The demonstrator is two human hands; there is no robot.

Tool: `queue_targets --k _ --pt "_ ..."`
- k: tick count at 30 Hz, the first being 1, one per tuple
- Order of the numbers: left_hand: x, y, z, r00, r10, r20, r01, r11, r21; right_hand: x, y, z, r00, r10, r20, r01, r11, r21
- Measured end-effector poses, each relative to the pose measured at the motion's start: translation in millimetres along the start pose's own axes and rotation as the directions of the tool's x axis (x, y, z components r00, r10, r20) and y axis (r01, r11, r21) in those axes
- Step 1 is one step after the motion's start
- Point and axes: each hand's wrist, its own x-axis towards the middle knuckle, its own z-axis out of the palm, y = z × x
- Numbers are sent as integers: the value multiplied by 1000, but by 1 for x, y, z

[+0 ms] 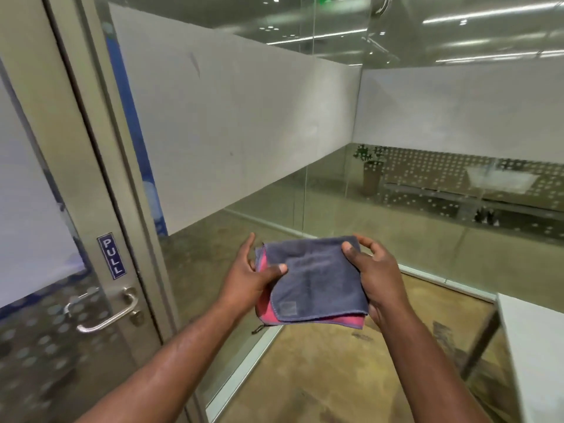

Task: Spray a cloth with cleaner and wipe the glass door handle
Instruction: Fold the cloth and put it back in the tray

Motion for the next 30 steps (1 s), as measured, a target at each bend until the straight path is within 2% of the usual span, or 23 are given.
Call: queue_targets --k 2,5,7,9,10,11,13,14,16,18,21,25,28,30 --pt "-5 -2 39 998 46 38 -51 988 148 -5 -9 -37 1000 -3 16 3 1000 -30" --pt "-12 -2 98 953 100 288 -158 970 187 -14 -29 -88 988 -19 151 37 992 -119" --pt "-19 7 135 855 80 513 -204 960 190 -18 -40 -121 971 20 239 25 983 -181" --pt "-26 11 176 728 35 684 -144 984 103 -24 -58 -157 956 54 288 9 977 -214" --pt "-31 12 196 692 26 722 -111 991 70 -26 -65 -175 955 73 288 -9 976 -218" --pt "-34 13 203 688 10 725 -74 996 56 -24 -67 -183 956 94 277 -32 975 -220" --pt "-48 15 262 651 -12 759 -5 1000 20 -34 -85 -242 982 80 170 -45 979 -198" --pt "-49 13 265 669 -18 743 27 1000 1 -32 -86 -248 985 94 148 -69 984 -167" --pt "-56 15 289 686 -24 727 89 995 -52 -40 -87 -276 987 152 52 -151 988 -26" --pt "-64 18 322 697 -33 717 147 984 -98 -52 -87 -316 984 162 -73 -152 980 127" --pt "-70 24 360 695 -63 716 265 949 -173 -77 -70 -356 982 154 -110 -145 986 82" --pt "-71 24 408 614 -119 780 419 887 -195 -99 -53 -380 980 95 -176 -96 995 2" --pt "-69 15 443 599 -133 790 426 888 -174 -100 -56 -405 943 23 -332 -17 1000 21" --pt "-64 11 463 644 -126 755 376 911 -169 -97 -59 -420 878 -2 -478 -12 1000 -25"
